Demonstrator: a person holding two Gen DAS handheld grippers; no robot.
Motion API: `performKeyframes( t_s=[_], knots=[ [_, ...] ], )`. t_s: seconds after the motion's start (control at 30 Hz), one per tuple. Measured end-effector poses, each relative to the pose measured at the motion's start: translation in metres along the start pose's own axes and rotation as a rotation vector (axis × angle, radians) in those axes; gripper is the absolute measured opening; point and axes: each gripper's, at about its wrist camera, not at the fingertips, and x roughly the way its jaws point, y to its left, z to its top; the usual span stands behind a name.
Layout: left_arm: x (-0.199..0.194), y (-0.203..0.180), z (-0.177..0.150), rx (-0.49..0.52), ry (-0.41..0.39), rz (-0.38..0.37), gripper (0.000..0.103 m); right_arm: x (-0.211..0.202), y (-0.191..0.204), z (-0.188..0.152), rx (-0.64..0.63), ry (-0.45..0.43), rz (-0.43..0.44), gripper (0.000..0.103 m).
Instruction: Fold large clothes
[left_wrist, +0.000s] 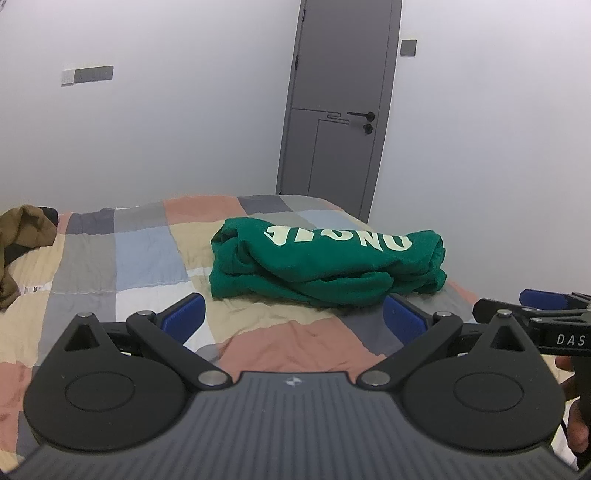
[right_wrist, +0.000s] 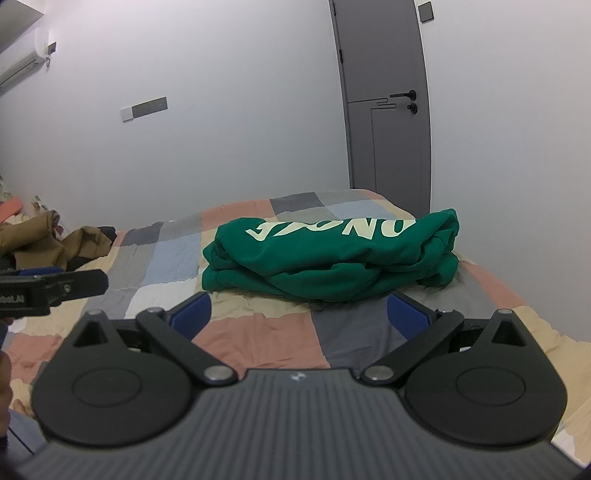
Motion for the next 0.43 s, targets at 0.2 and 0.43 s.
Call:
performKeyframes(
  t_s=[0.2,0.43],
  knots=[
    [-0.0029,-0.0028,0.0006,-0.001,-0.003,-0.011,0.103,-0.0022,-0.0004,-0.0002,-0.002,-0.003,-0.004,0.103],
    [-0.006,-0.0024,0.0013,-0.008,-0.006,-0.01,0.103,-0.0035,-0.0005,-0.0001,-0.005,-0.005,-0.004,0.103]
  ],
)
